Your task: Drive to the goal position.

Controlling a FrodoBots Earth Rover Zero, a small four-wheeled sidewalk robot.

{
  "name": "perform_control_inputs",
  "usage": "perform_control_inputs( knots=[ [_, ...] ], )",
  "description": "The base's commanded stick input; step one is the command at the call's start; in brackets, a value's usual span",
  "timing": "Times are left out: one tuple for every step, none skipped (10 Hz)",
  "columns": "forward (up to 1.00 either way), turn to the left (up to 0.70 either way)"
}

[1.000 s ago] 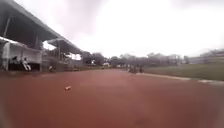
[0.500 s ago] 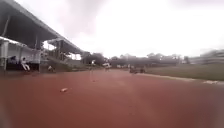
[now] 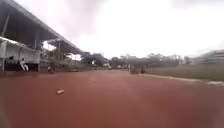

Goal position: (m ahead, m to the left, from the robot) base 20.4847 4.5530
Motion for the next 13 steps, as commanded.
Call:
perform_control_inputs(
  knots=[
    [0.50, 0.02],
    [0.50, 0.02],
    [0.50, 0.02],
    [0.50, 0.02],
    [0.50, 0.02],
    [0.50, 0.02],
    [0.50, 0.02],
    [0.50, 0.02],
    [0.50, 0.02],
    [0.50, 0.02],
    [0.50, 0.02],
    [0.50, 0.02],
    [0.50, 0.02]
  ],
)
